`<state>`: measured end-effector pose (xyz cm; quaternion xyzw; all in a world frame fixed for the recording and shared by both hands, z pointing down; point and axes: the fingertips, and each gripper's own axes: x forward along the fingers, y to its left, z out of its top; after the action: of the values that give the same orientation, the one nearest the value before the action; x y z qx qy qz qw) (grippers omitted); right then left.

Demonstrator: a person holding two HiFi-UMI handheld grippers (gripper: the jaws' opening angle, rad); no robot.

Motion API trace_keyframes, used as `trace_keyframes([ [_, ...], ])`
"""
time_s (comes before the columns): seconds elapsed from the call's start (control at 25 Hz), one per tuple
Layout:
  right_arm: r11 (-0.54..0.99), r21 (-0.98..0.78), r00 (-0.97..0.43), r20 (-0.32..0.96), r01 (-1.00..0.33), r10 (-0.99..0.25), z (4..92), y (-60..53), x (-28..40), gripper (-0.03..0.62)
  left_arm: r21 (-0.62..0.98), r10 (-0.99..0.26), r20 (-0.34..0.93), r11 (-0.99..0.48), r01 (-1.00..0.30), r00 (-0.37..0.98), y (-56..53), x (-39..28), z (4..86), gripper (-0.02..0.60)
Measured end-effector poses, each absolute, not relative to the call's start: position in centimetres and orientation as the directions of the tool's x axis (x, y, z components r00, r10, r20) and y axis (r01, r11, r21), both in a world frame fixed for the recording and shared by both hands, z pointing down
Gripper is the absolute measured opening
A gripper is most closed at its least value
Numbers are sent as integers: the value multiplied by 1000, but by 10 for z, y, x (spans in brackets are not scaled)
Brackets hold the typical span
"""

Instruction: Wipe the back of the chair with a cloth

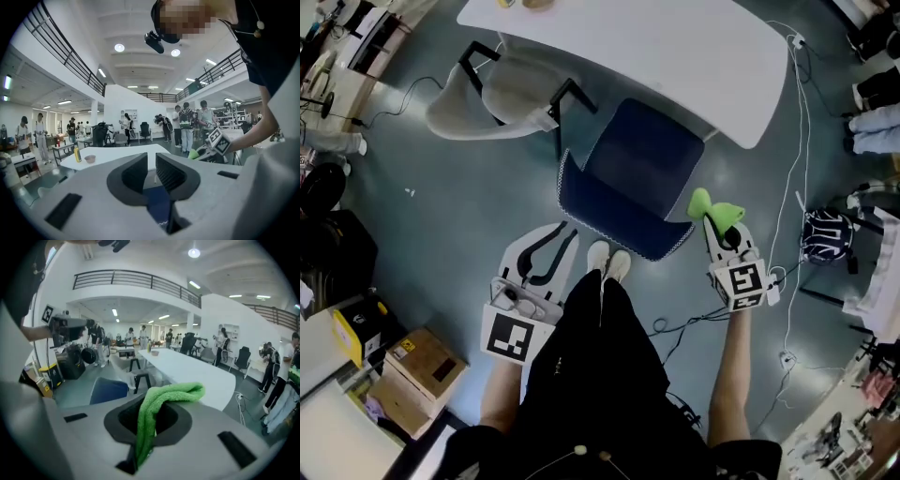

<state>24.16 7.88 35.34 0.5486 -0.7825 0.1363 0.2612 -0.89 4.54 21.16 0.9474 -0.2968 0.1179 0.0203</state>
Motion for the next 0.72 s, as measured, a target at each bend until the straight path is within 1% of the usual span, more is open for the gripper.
trace_keyframes([
  [0.2, 475, 45, -293, 734, -879, -613, 466, 47, 244, 20, 13, -592, 288, -784, -621, 753, 48, -24, 243, 41],
  [0.36, 579, -20, -323, 845, -815, -426, 546, 31, 236, 20, -49, -607, 305, -779, -625, 733, 50, -24, 264, 41],
  [0.44, 632, -69, -333, 891, -772, -309, 583, 24, 232, 20, -44, -623, 315, -763, -645, 716, 46, -25, 279, 41],
  [0.56, 679, -173, -339, 933, -714, -118, 626, 32, 227, 20, 0, -644, 329, -731, -682, 691, 44, -28, 298, 41],
  [0.72, 719, -252, -312, 949, -647, 52, 673, 55, 222, 20, 9, -650, 366, -714, -701, 666, 47, -38, 317, 41],
])
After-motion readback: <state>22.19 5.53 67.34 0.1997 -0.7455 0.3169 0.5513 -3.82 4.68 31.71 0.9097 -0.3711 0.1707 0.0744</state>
